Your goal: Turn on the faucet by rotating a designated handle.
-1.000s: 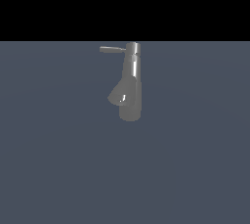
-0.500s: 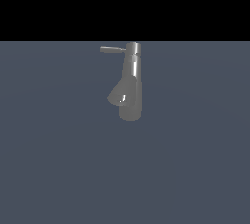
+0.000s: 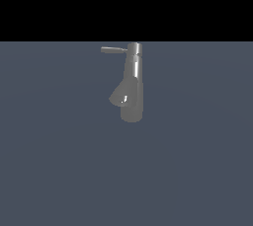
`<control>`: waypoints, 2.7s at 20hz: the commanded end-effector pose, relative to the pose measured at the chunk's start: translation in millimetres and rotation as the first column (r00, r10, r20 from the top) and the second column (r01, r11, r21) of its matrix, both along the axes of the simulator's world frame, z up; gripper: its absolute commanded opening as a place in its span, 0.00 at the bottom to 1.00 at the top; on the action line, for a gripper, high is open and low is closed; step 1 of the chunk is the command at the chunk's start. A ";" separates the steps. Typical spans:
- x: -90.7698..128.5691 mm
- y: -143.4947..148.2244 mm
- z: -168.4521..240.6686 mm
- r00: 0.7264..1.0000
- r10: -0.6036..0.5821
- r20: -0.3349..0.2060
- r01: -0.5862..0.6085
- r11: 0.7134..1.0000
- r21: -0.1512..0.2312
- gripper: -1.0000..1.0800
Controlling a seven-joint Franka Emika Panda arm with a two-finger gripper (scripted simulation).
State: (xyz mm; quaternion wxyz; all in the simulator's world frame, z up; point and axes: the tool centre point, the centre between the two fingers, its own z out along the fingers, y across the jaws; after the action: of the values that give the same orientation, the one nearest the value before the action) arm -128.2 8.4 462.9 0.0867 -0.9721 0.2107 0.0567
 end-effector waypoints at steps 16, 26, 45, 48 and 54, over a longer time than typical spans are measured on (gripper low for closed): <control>126.8 11.8 -62.2 0.868 -0.483 -0.115 0.483 0.875 -0.032 0.00; 190.6 23.1 -114.4 0.695 -0.709 -0.123 0.700 0.705 -0.112 0.00; 269.7 54.0 -208.5 0.374 -0.927 -0.016 0.905 0.369 -0.212 0.00; 274.4 57.1 -215.7 0.352 -0.936 -0.004 0.914 0.344 -0.215 0.00; 278.4 60.0 -222.2 0.331 -0.944 0.006 0.922 0.322 -0.217 0.00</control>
State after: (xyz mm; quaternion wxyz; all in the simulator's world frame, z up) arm 149.3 68.2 241.4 0.0019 -0.6730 0.7387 0.0370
